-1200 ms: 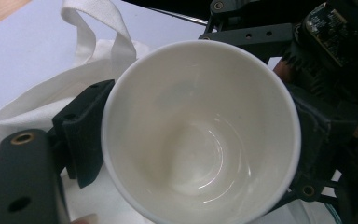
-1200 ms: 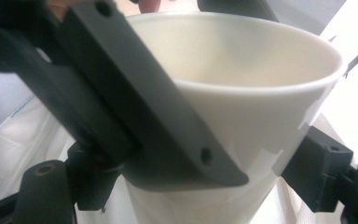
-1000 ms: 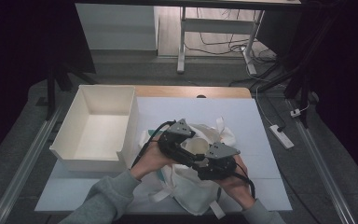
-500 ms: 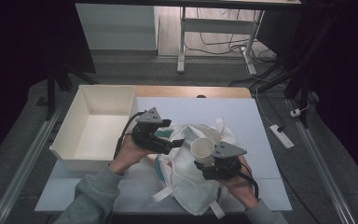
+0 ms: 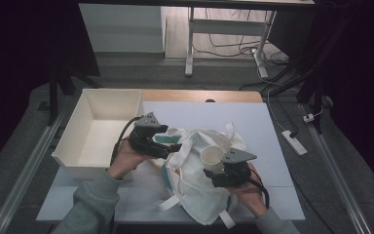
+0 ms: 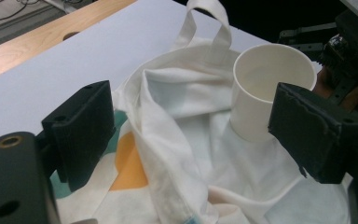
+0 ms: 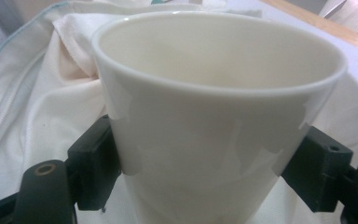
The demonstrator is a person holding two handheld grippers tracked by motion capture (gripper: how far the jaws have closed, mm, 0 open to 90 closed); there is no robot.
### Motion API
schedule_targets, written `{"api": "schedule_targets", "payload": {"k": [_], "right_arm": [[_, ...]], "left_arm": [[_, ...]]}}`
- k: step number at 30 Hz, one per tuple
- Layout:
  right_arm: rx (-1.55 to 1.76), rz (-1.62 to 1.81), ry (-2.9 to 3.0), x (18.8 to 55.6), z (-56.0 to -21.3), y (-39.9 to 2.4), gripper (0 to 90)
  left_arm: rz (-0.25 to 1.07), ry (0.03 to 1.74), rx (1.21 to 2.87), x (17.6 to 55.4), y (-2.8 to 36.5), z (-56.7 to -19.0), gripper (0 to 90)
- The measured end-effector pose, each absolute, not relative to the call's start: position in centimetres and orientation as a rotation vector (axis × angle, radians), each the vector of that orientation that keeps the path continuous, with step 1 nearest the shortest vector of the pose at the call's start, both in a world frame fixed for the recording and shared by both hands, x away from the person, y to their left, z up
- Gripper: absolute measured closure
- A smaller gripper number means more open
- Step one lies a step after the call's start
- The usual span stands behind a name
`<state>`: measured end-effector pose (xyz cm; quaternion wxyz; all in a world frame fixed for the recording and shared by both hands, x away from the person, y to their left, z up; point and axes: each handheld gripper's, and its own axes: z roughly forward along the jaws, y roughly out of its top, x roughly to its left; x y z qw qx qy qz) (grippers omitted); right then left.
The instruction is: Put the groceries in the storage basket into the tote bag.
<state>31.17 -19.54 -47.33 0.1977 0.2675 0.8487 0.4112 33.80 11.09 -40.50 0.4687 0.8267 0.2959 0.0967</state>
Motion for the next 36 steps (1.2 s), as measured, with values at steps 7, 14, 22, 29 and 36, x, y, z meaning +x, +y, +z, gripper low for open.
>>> {"api": "schedule_targets", "payload": {"k": [7,14,22,29,36], "right_arm": [[0.761,1.169,2.369,31.3,-47.4,-19.6,21.9],[0.758,1.182,2.360,31.4,-47.4,-19.3,22.0],[0.719,1.233,2.311,32.7,-45.5,-17.8,22.1],[0.722,1.219,2.350,34.8,-46.9,-15.6,22.1],[0.731,1.189,2.374,35.7,-48.6,-14.6,22.2]], "left_arm": [[0.241,0.738,2.027,33.8,11.6,-40.6,14.9],[0.240,0.740,2.030,33.8,11.5,-40.6,15.0],[0.240,0.740,2.024,33.8,11.5,-40.5,15.1],[0.244,0.743,2.024,33.8,11.4,-40.5,15.5],[0.243,0.743,2.026,33.8,11.4,-40.5,15.6]]}}
